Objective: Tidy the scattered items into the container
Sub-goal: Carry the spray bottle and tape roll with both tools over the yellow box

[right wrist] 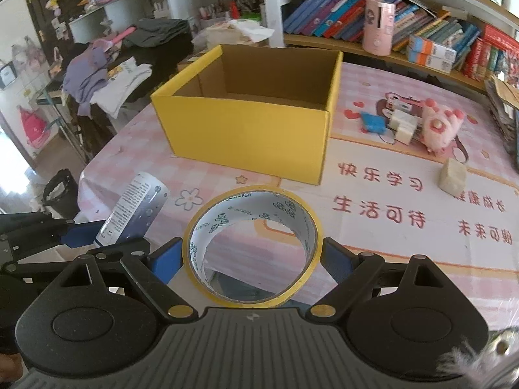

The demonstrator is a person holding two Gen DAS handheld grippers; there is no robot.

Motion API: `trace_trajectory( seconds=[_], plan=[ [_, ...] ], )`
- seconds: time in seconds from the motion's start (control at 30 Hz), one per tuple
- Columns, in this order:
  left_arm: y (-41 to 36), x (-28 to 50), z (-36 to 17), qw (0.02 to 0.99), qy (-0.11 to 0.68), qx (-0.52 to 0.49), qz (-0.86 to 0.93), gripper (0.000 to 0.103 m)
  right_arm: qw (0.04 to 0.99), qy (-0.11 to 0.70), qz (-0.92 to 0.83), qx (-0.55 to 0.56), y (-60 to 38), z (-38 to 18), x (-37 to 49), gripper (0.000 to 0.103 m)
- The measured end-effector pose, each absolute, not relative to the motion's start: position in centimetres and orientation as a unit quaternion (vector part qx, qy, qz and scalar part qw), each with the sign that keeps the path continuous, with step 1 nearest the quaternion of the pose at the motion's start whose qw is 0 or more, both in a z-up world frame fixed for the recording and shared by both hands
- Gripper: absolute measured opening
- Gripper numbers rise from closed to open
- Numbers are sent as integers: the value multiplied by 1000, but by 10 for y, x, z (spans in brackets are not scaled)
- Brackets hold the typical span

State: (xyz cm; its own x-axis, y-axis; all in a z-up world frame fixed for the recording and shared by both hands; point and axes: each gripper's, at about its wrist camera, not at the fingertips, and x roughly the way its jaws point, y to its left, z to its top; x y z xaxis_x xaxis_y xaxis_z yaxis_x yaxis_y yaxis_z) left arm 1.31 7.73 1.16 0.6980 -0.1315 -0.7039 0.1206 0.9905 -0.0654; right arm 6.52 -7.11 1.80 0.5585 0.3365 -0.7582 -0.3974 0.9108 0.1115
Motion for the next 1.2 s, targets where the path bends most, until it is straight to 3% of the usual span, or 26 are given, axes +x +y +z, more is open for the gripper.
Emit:
trace_trajectory(
  seconds=[0.53,0.9,1.2],
  plan=[
    [87,53,39,940,336,12,-60,31,912,334,233,-55,-63,51,99,89],
    [76,137,72,951,296,66,-66,31,917,293,268,-34,-68,87,190,90],
    [73,227,59,934,337,110,-51,31,902,293,308,-80,-47,91,283,90]
  ],
)
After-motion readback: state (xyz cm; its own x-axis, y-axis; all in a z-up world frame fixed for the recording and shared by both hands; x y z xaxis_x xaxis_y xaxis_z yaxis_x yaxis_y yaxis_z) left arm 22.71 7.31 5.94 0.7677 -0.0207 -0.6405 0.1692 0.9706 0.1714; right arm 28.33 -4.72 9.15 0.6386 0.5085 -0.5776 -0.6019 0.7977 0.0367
